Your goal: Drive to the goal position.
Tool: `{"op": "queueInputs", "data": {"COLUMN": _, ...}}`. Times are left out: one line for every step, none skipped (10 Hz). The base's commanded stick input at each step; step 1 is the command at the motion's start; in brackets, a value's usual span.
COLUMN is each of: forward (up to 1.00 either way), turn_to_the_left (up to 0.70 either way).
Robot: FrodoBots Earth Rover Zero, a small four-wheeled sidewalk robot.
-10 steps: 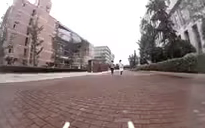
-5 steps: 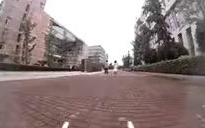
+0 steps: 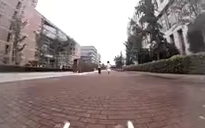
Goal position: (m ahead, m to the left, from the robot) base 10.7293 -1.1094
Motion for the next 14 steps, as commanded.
{"op": "queueInputs", "data": {"forward": 0.45, "turn_to_the_left": 0.0}}
{"op": "queueInputs", "data": {"forward": 0.45, "turn_to_the_left": 0.0}}
{"op": "queueInputs", "data": {"forward": 0.45, "turn_to_the_left": 0.0}}
{"op": "queueInputs", "data": {"forward": 0.45, "turn_to_the_left": 0.0}}
{"op": "queueInputs", "data": {"forward": 0.45, "turn_to_the_left": 0.0}}
{"op": "queueInputs", "data": {"forward": 0.45, "turn_to_the_left": 0.0}}
{"op": "queueInputs", "data": {"forward": 0.45, "turn_to_the_left": 0.0}}
{"op": "queueInputs", "data": {"forward": 0.45, "turn_to_the_left": 0.0}}
{"op": "queueInputs", "data": {"forward": 0.45, "turn_to_the_left": 0.0}}
{"op": "queueInputs", "data": {"forward": 0.45, "turn_to_the_left": 0.0}}
{"op": "queueInputs", "data": {"forward": 0.45, "turn_to_the_left": 0.0}}
{"op": "queueInputs", "data": {"forward": 0.45, "turn_to_the_left": 0.0}}
{"op": "queueInputs", "data": {"forward": 0.45, "turn_to_the_left": 0.0}}
{"op": "queueInputs", "data": {"forward": 0.45, "turn_to_the_left": 0.0}}
